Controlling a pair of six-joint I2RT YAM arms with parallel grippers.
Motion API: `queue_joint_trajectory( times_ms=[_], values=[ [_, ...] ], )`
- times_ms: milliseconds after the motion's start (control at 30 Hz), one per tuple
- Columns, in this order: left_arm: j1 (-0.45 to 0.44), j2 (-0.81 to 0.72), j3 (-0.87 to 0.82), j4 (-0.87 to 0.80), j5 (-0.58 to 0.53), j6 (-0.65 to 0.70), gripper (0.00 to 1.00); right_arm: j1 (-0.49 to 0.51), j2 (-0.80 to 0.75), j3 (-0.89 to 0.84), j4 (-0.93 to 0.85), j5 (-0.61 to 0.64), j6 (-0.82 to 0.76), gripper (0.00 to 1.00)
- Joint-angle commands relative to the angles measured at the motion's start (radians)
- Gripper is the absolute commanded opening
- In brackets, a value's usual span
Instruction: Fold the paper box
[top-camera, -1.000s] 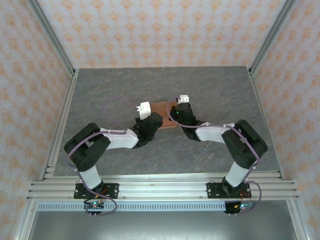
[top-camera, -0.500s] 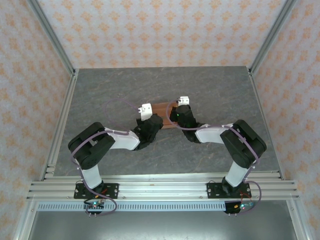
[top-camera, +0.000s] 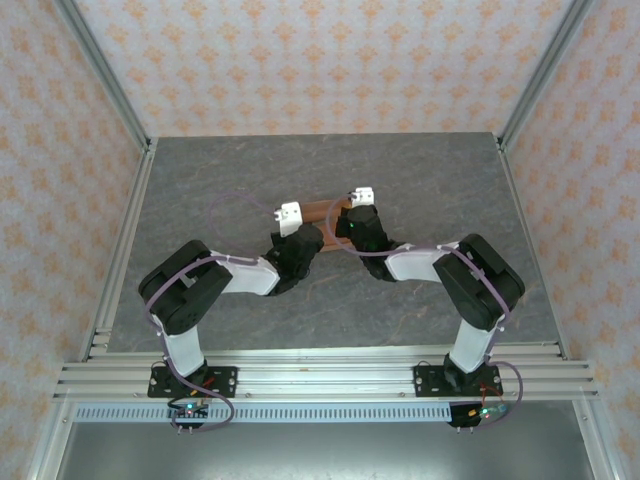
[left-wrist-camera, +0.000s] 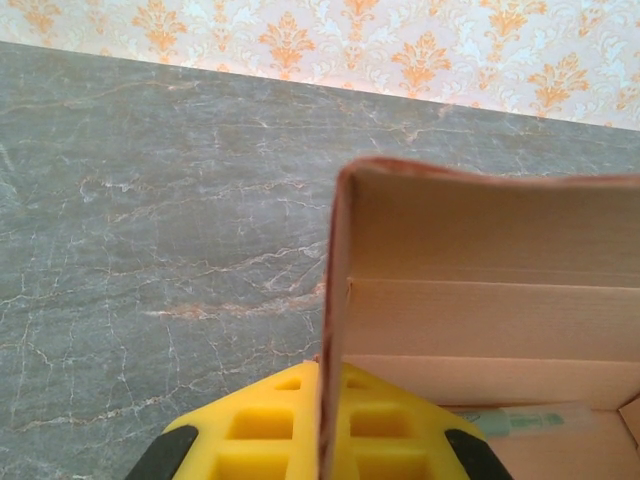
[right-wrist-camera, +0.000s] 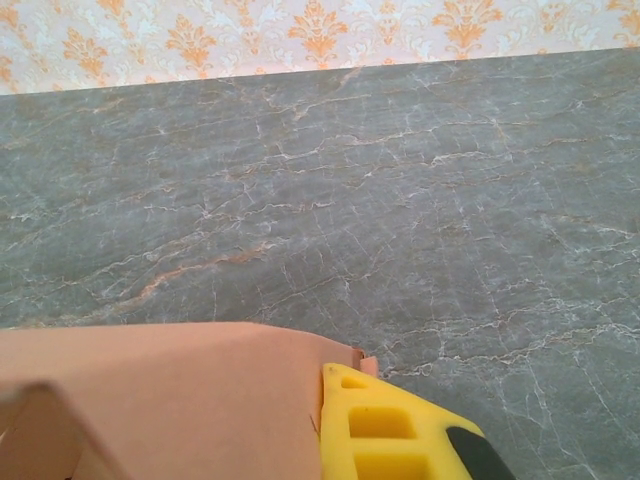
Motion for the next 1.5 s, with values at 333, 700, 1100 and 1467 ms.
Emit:
queue_joint_trajectory(
  times_ms=[333,700,1100,1467],
  values=[
    [0.008,-0.023,-0.112,-0.003,-0.147,-0.004,0.02,0.011,-0.019,-0.140,0.127,0.123,0.018,0.00],
    [-0.030,0.007,-0.153,0.043,-0.203,-0.014,0.02,0.055,-0.008,-0.186,0.161,0.190,0.107,0.00],
    [-0.038,0.028,-0.204,0.104,-0.246,-0.023,0.02,0.091,0.020,-0.220,0.230,0.244,0.123,0.03],
    [-0.056,0.053,-0.224,0.141,-0.288,-0.034,0.02,0.095,0.024,-0.246,0.239,0.261,0.154,0.04]
  ],
)
